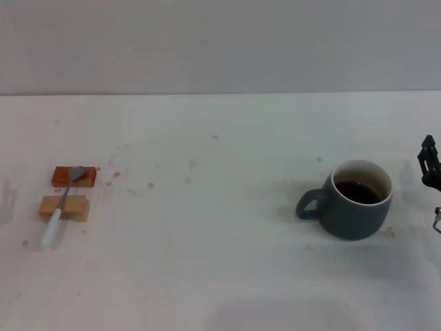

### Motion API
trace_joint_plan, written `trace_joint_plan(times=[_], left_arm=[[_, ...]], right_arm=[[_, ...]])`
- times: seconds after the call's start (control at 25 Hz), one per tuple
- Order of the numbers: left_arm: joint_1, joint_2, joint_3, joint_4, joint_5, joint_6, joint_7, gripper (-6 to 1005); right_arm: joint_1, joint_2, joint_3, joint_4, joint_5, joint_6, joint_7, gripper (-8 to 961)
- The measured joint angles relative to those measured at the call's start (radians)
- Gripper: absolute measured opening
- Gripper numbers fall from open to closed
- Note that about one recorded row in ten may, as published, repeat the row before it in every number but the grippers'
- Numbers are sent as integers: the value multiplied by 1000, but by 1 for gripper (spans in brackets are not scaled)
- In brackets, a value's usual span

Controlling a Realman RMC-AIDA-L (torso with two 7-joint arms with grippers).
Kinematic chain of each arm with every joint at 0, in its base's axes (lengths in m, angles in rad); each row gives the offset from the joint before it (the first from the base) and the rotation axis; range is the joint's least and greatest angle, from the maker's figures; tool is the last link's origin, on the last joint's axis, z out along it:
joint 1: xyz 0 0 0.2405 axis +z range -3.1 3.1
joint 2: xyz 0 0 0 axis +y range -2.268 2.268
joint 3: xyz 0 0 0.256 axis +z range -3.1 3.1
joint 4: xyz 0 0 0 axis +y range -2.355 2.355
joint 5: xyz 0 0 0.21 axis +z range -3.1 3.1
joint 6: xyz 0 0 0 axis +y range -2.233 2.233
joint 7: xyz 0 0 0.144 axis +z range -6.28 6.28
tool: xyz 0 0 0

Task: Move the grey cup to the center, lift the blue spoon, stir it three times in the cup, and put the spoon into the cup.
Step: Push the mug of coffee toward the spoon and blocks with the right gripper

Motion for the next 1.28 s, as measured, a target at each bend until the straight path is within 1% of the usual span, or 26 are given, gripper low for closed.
trace_joint_plan(times=[0.28,0.4,0.6,1.0,1.24,1.28], left_arm=[[-6,0,-7,5,0,0,0,701],[-6,0,-9,6,0,0,0,701],[-6,0,-10,7,0,0,0,700],[-6,1,-19,8,0,5,0,699],[-5,1,-30,7,0,9,0,698],[-5,1,-35,7,0,10,1,698]], right_arm=[[-8,1,-3,0,0,21,13,520],[-12,1,-31,-15,0,44,71,519],[-15,1,-61,-42,0,59,136,325],[-13,1,-120,-40,0,48,141,104],[2,1,-144,-36,-2,43,141,33],[5,1,-151,-34,-2,43,141,33]])
